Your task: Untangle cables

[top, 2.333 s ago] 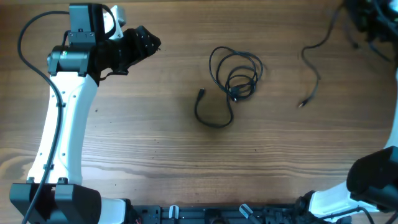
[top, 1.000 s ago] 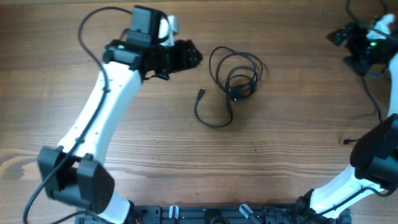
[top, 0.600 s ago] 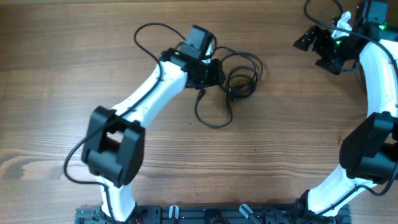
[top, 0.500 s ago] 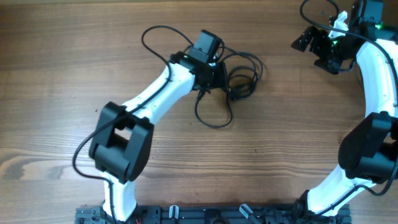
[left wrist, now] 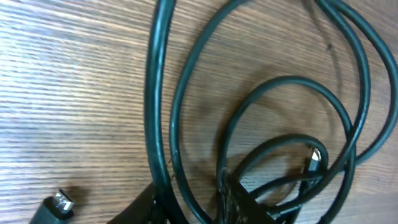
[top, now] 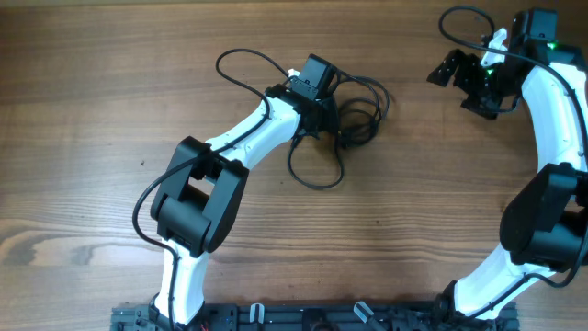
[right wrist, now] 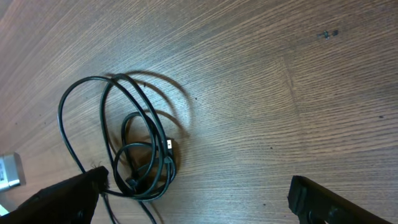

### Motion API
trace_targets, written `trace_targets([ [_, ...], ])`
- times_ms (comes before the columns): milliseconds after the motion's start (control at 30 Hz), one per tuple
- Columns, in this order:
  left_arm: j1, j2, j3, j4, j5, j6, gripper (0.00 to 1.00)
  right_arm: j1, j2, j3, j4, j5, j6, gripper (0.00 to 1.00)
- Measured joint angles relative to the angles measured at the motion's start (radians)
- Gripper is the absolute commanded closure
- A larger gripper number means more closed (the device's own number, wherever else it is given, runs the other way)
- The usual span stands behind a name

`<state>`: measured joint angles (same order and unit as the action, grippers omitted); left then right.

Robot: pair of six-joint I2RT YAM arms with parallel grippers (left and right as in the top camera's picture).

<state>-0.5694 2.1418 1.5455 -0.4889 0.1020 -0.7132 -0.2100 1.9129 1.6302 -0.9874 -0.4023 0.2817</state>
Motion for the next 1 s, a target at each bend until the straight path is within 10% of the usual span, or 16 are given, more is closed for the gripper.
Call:
trace_targets([
  [167, 0.0, 0.0, 0.0, 0.003, -0.024, -0.008, 0.92, 0.0, 0.0, 0.0, 0.0, 0.0, 0.0, 0.01],
  [767, 0.001, 0.019, 0.0, 0.076, -0.026, 0.019, 0.96, 0.0, 0.0, 0.0, 0.001, -0.002, -0.014, 0.01],
  [1000, 0.041, -0.241, -0.01, 0.075, 0.174, 0.096, 0.96, 0.0, 0.0, 0.0, 0.016, -0.183, -0.149, 0.01],
])
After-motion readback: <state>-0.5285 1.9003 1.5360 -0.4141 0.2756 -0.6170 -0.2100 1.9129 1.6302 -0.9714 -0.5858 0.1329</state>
